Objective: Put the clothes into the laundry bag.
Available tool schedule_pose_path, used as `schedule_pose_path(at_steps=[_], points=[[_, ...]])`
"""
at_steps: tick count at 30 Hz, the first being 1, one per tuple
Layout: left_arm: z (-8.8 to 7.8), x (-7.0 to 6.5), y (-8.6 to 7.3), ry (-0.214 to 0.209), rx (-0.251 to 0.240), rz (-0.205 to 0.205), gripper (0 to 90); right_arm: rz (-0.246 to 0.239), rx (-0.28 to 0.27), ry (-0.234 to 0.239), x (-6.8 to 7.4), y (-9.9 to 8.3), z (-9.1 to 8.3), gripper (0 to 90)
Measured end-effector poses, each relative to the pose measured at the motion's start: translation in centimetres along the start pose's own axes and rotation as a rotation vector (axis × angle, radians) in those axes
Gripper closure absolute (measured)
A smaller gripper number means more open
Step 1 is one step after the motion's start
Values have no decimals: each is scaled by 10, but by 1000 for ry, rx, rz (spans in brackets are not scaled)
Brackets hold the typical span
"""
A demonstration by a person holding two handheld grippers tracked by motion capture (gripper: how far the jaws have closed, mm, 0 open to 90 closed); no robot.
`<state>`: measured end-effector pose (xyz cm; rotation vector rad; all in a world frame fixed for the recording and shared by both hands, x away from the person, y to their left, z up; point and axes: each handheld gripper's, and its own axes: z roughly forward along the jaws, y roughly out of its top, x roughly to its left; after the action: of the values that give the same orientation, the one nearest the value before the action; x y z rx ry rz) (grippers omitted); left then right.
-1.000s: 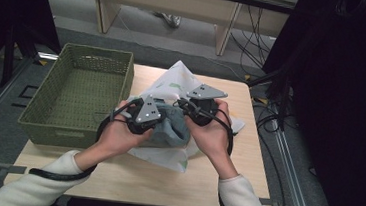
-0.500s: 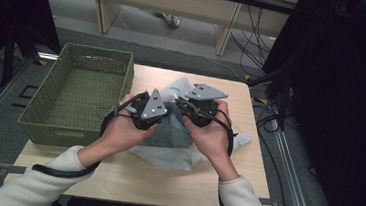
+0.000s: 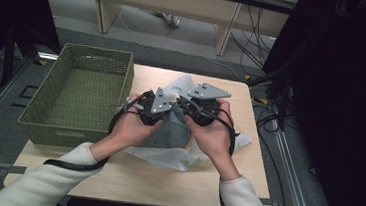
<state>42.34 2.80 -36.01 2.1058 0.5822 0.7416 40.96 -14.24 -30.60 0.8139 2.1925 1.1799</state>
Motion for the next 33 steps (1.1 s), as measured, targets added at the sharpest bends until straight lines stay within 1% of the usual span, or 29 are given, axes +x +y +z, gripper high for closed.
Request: schedule_pose_path(at_steps=[3,4,8,11,17,20,23,25,26,29,30,32,33], points=[[7,-4,0,3,-2,9,892,8,7,-3,-1,-2,1,900],[9,-5,-1,4,-2,10,891,19,9,-4,-1,-2,2,900],[21,-10,-7,1,0,3,890,15,1,-11,-3,-1,0,900],[31,-14,-12,-7,17,6,889,21,4,-13,-5,-2,1,900],[49,-19,-21,-33,35,-8,885,31,12,-23,-7,-4,3,900],[53,-18,-22,-48,40,3,873,38,20,-27,-10,-6,4,900],[53,-16,-23,-71,37,16,845,47,33,-25,-13,-9,6,900],[52,-15,-24,-78,32,12,805,46,34,-26,-13,-9,7,900],[50,-14,-25,-85,34,19,770,45,36,-25,-14,-9,7,900],[43,-12,-28,-73,13,26,620,47,39,-27,-15,-10,7,900],[40,-11,-29,-73,13,28,575,51,40,-29,-15,-10,7,900],[34,-8,-31,-79,13,32,493,58,43,-28,-14,-10,8,900],[31,-7,-32,-82,12,34,466,52,42,-28,-14,-10,9,900]])
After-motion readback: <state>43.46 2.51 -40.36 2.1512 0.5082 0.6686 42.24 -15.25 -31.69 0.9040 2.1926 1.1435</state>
